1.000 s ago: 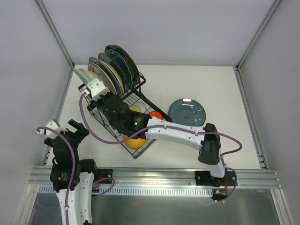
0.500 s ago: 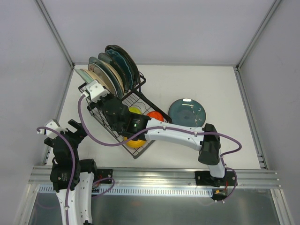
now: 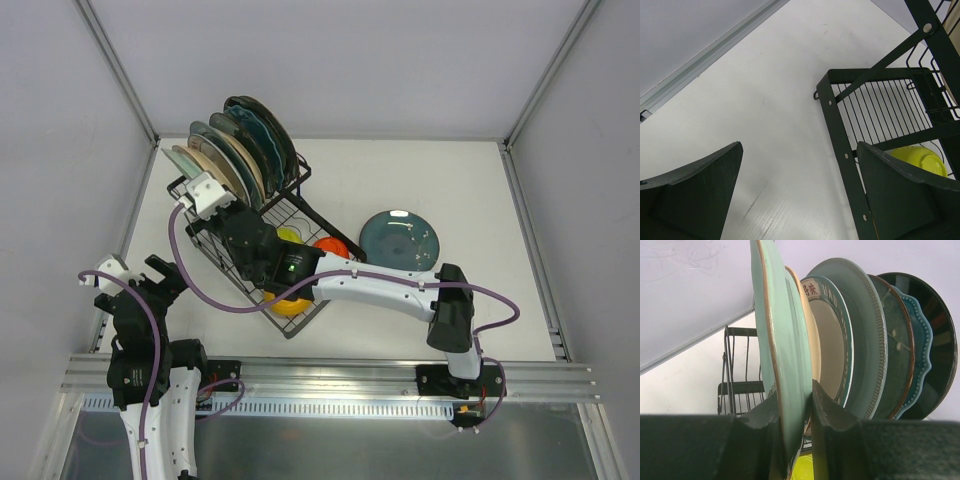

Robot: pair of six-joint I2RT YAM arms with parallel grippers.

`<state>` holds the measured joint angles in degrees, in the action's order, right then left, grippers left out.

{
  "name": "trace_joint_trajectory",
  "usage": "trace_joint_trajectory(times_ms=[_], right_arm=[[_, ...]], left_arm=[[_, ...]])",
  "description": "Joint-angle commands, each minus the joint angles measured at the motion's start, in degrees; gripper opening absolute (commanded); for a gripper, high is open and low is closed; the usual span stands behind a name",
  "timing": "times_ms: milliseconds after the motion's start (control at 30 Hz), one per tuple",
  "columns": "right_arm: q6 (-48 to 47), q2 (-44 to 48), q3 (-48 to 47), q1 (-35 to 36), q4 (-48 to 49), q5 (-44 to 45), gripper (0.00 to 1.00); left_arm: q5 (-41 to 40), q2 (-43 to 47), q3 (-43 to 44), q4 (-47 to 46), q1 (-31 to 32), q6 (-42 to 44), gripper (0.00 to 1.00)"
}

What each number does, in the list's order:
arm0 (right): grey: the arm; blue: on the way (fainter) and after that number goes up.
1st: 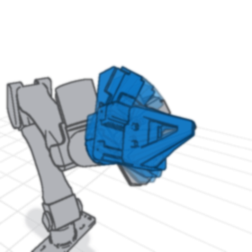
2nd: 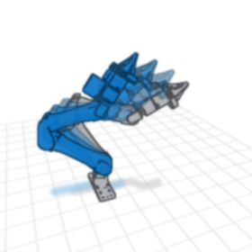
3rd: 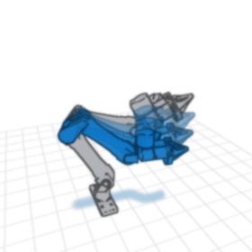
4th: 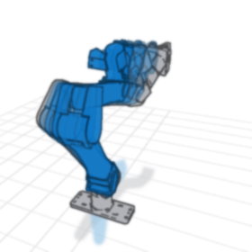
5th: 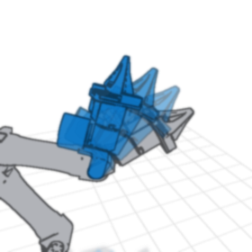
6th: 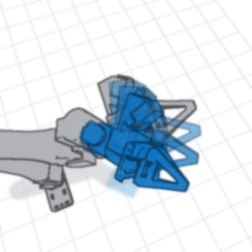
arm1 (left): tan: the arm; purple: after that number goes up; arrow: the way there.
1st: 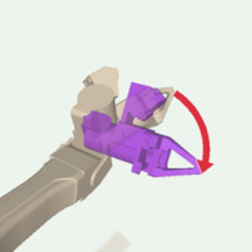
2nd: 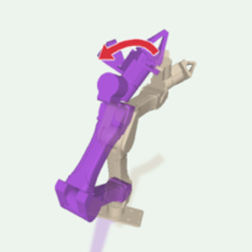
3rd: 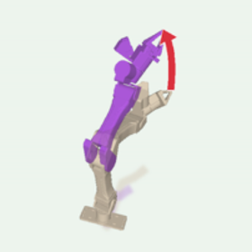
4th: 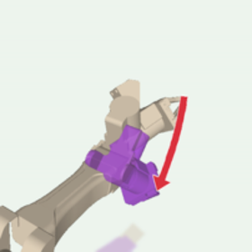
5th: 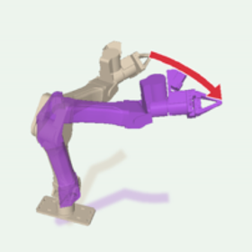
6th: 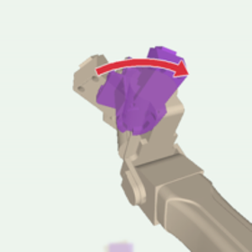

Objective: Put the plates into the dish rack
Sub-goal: Insert the plate into the dish rack

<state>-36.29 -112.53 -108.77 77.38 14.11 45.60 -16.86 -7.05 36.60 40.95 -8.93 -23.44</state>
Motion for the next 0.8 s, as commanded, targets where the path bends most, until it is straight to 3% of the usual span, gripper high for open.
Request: trace_joint_trajectory(times_ms=[0, 500, 767], right_arm=[[-2.6, 8.1, -0.6, -1.2, 4.7, 3.4, 0.01], [0.8, 13.1, 0.2, -2.3, 0.5, 1.2, 0.01], [-3.5, 13.8, 0.1, 0.5, 4.6, -2.1, 0.01]], left_arm=[[0.8, 0.7, -0.4, -2.2, 0.4, -0.2, 0.99], [1.0, 0.7, -0.4, -2.2, 0.3, -0.2, 0.99], [1.1, 0.7, -0.5, -2.2, 0.4, -0.1, 0.99]])
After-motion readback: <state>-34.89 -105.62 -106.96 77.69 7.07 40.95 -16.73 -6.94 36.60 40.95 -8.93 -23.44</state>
